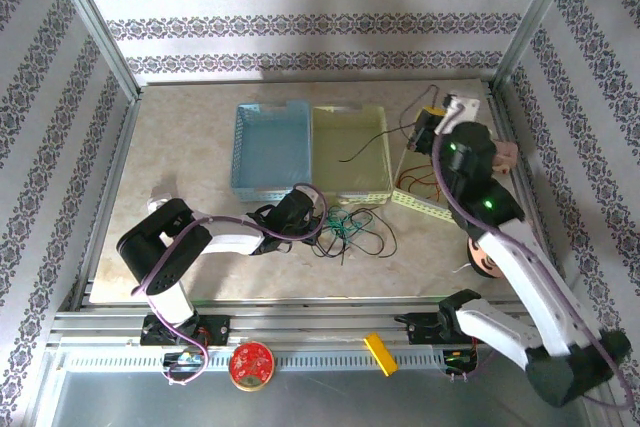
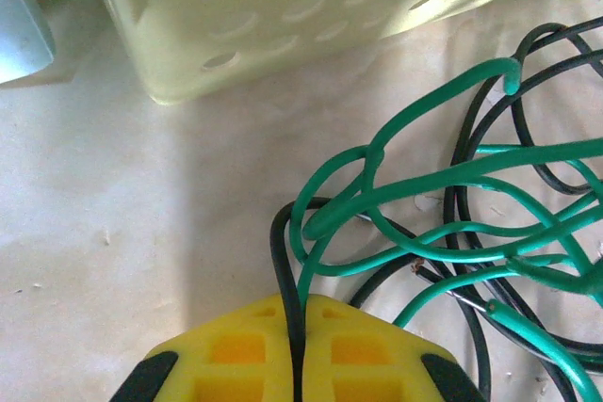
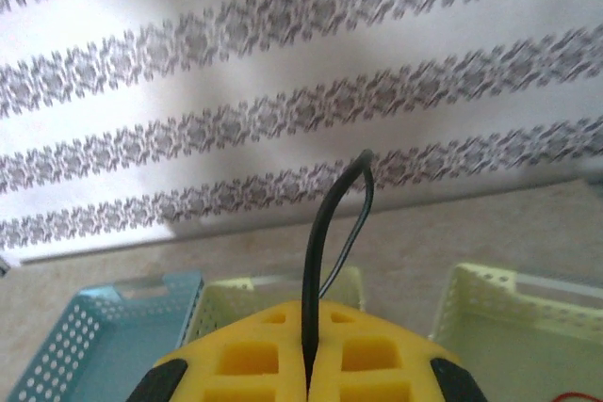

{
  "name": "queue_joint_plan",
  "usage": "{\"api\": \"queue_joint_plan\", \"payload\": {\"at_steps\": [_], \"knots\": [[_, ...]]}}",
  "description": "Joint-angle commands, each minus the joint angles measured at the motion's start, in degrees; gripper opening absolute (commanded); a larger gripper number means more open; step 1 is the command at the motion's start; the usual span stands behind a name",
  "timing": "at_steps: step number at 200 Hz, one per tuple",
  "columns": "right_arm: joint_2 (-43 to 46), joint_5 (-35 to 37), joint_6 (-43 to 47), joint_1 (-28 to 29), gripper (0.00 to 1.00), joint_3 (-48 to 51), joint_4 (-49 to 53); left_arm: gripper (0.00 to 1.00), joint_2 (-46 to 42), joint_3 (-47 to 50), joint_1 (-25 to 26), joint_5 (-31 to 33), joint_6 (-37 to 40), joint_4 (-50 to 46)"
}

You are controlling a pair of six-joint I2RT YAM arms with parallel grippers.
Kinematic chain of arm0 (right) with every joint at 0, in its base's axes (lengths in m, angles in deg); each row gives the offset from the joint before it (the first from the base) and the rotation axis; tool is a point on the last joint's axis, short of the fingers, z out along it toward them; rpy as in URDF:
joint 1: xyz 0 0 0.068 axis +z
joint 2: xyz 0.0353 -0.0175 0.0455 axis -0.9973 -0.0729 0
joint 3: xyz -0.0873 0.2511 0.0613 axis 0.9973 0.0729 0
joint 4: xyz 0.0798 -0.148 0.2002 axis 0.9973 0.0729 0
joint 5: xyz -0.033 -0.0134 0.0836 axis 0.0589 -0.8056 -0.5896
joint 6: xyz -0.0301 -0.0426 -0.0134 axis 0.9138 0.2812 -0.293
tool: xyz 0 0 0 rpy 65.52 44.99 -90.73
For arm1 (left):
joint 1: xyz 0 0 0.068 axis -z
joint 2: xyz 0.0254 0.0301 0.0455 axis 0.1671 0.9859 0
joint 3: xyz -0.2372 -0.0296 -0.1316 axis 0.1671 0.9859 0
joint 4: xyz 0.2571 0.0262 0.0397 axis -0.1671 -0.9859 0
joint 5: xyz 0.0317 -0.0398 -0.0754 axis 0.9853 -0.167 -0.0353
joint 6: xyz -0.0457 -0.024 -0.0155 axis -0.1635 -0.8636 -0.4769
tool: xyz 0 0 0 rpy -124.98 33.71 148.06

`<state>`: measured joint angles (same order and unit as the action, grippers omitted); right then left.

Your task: Untangle the cables

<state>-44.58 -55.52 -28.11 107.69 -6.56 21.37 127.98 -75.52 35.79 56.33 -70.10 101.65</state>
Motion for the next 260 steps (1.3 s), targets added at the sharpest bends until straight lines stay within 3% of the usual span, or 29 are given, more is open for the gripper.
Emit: {"api": "queue_joint_plan", "payload": {"at_steps": [1, 19, 35, 60, 89, 131, 197, 260], "knots": [[-7.7, -8.9, -2.0, 0.1, 0.00, -1.9, -1.5, 0.00, -0.5, 2.1, 1.0, 2.8, -0.2, -6.0], [-15.5, -18.0, -4.6, 0.0, 0.01, -3.1, 2.6, 0.00, -1.0, 2.4, 1.0, 3.3, -0.5, -5.8], [-21.9, -23.9, -9.3, -0.4, 0.11, -3.8, 8.1, 0.00, -1.1, 2.6, 1.1, 3.5, -0.5, -5.8], [-26.7, -22.5, -13.7, -0.7, 0.40, -3.1, 15.2, 0.00, -1.1, 2.5, 1.2, 3.3, -0.5, -5.9], [-23.7, -17.3, -12.7, -0.5, 0.50, -1.4, 17.9, 0.00, -0.9, 2.0, 1.2, 3.1, -0.2, -6.1], [-15.8, -10.2, -6.0, 2.7, 0.54, -0.3, 24.9, 0.00, -0.5, 1.9, 1.2, 3.1, -0.3, -5.6], [-5.8, -16.6, -5.9, 8.2, 0.53, 13.1, 36.5, 0.00, 0.7, 0.9, 1.1, 2.5, 0.4, -5.6], [-15.0, -11.4, -5.8, 8.1, 0.52, 18.7, 31.5, 0.00, 1.0, 0.0, 1.1, 2.2, 0.7, -6.5]]}}
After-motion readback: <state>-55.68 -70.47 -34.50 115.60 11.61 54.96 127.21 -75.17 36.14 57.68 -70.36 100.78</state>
